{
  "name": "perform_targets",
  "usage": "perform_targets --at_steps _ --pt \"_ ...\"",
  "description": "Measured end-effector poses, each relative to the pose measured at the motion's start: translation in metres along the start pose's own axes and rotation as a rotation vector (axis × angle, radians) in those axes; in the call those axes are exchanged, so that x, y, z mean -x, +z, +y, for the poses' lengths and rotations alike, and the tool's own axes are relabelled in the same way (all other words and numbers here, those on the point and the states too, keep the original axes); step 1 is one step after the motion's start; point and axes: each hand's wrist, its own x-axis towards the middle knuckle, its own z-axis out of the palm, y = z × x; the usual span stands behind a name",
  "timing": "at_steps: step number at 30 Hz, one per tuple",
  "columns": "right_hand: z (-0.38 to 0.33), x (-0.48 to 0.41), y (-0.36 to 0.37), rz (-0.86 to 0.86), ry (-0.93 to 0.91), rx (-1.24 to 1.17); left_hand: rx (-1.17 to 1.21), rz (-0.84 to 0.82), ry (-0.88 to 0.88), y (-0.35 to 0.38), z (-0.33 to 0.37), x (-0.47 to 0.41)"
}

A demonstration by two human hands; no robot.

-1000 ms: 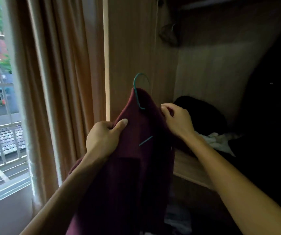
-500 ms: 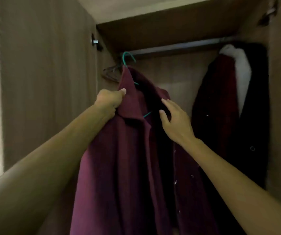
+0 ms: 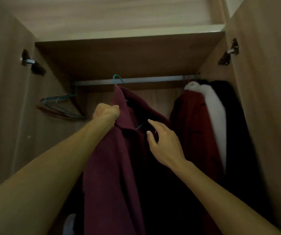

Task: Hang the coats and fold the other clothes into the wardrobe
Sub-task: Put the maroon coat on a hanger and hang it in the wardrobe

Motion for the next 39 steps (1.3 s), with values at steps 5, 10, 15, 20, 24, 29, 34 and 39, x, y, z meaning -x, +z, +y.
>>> perform_targets --at_steps 5,10,15,20,24,29,34,39 --pt "0.032 -0.036 0.029 0.094 0.013 0.061 -0.041 -0.024 0.085 0.038 0.017 -0.062" --pt "0.07 -0.078 0.034 0.146 0.074 0.147 -0.039 -0.111 0.189 0.097 0.046 -0.099" --pt "0.105 -0.113 0.018 0.21 0.079 0.212 0.004 -0.175 0.194 0.161 0.06 -0.119" --pt "0.13 -0.134 0.01 0.187 0.041 0.293 -0.029 -0.171 0.199 0.211 0.069 -0.132" --pt "0.144 -0.15 0.014 0.15 -0.024 0.325 -0.106 -0.127 0.242 0.242 0.077 -0.138" --pt "0.157 -0.152 0.018 0.143 -0.108 0.339 -0.239 -0.077 0.321 0.264 0.086 -0.14" --pt "0.162 -0.15 0.011 0.135 -0.16 0.343 -0.325 -0.03 0.404 0.278 0.1 -0.134" --pt "0.164 -0.147 0.003 0.126 -0.196 0.343 -0.418 0.005 0.506 0.309 0.109 -0.123"
